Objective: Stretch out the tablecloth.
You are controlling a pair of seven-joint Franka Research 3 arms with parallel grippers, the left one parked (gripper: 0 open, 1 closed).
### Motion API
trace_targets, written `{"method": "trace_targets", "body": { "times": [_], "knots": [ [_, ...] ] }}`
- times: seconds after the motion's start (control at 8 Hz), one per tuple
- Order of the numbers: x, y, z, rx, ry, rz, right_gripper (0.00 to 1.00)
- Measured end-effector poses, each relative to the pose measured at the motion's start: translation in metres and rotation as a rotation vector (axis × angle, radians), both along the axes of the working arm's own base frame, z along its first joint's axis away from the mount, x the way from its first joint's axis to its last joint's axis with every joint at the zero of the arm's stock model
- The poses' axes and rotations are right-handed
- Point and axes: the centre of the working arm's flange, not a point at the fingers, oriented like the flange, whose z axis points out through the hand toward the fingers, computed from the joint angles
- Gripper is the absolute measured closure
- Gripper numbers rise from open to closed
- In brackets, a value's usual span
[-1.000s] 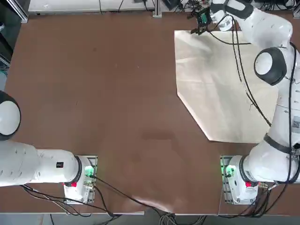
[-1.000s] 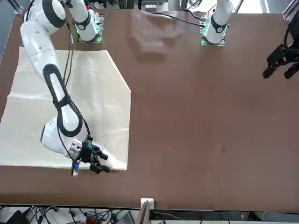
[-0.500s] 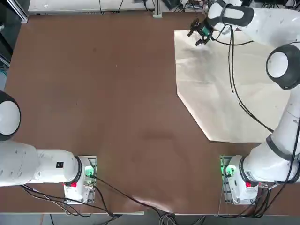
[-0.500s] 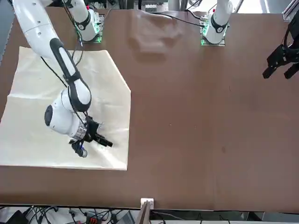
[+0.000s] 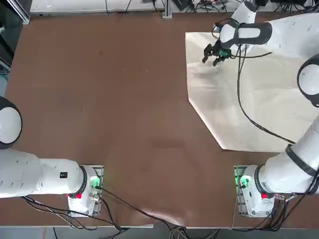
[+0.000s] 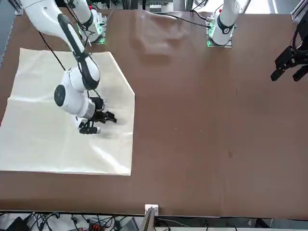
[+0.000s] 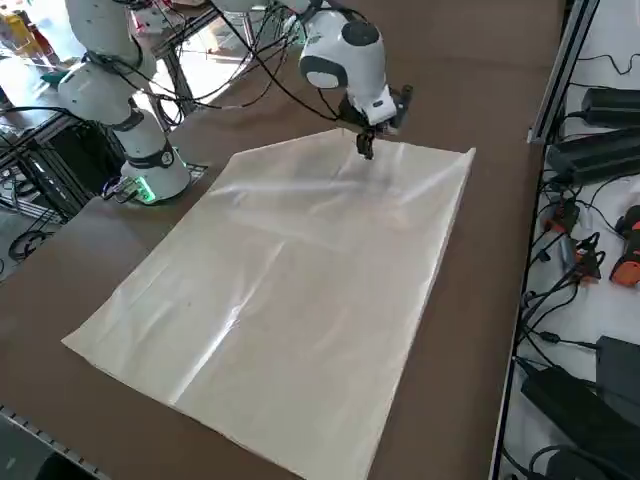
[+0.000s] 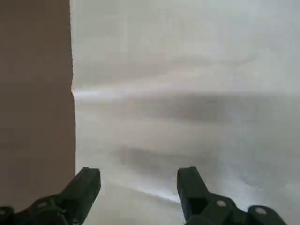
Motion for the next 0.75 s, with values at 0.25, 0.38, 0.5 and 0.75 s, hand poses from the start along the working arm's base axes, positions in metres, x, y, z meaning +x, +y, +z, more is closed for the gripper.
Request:
{"method": "trace_targets", "body": {
  "times": [0.25, 0.38, 0.5, 0.75],
  "knots": [
    [-0.05, 0.027, -0.005, -0.097, -0.003, 0.187, 0.0],
    [-0.073, 0.038, -0.008, -0.137, -0.002, 0.263, 0.0],
    [-0.096, 0.049, -0.01, -0.167, -0.001, 0.329, 0.0],
    [-0.136, 0.076, -0.015, -0.209, 0.003, 0.453, 0.0]
  ]
}}
